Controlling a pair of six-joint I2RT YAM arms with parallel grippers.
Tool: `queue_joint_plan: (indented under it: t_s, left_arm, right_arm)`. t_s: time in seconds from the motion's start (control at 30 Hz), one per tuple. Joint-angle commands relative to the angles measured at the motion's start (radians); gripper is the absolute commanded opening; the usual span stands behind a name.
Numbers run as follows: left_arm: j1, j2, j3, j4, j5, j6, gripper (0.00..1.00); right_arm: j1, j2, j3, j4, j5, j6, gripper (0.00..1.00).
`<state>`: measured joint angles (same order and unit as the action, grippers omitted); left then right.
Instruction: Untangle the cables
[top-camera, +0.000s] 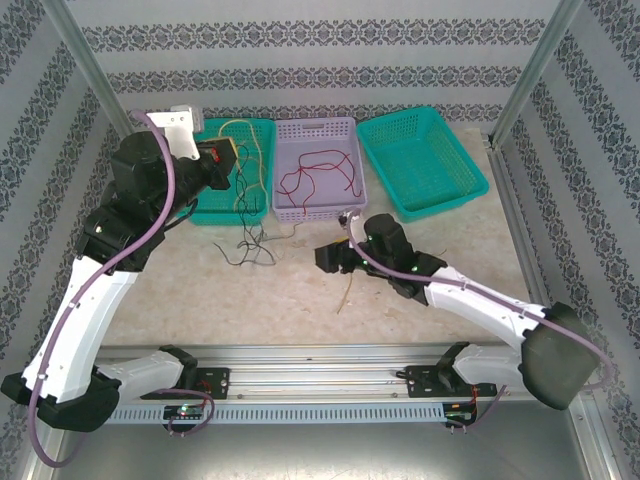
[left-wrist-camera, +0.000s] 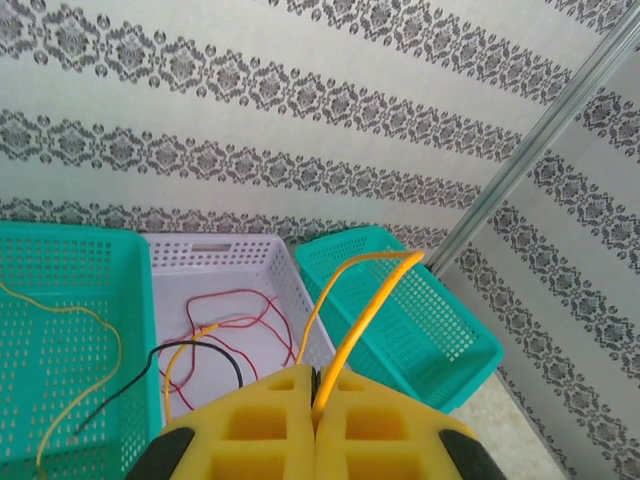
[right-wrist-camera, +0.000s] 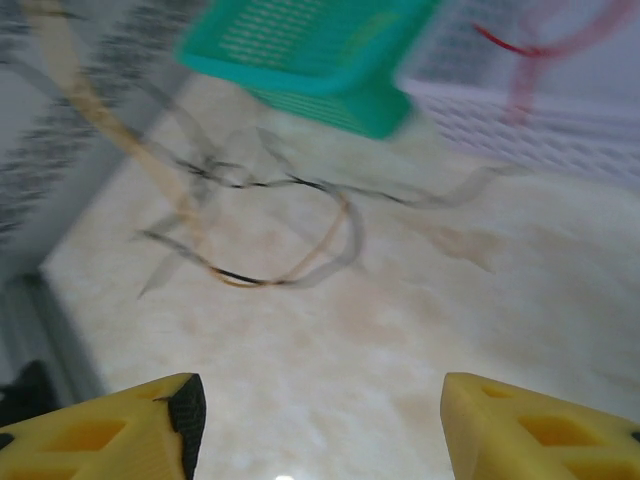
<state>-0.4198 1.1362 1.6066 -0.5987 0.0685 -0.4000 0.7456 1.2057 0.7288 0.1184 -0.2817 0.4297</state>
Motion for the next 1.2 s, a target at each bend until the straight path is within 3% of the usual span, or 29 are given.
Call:
queue_joint_plan:
  t_s: [0.0,0.4,0.9,0.97,1.03,1.17]
  left_arm:
    - [-0.009,0.021,-0.017,-0.052,0.044,-0.061,0.00]
    - [-0.057,0.042,-0.063,-0.048,0.045,-0.134,0.00]
    - [-0.111,0.048,-0.105,-0.009,0.020,-0.167,0.00]
    - [-0.112,0.046,-0.105,-0.004,0.022,-0.170,0.00]
    - [-0.114,0.043,-0.106,0.000,0.022,-0.173,0.00]
    - [-0.117,0.033,-0.106,-0.002,0.012,-0.168,0.00]
  right_arm:
    - [0.060,-0.015,0.012,0.231,-0.059,-0.049,0.65]
    - [0.216,0.198,0.227,0.339,0.056,-0.197,0.65]
    - [0.312,0.354,0.370,0.346,0.360,-0.350,0.60]
    - [0.322,0.374,0.387,0.334,0.403,-0.368,0.53]
    - [0.338,0.385,0.390,0.342,0.473,-0.397,0.31]
    - [0.340,0.371,0.356,0.367,0.547,-0.405,0.01]
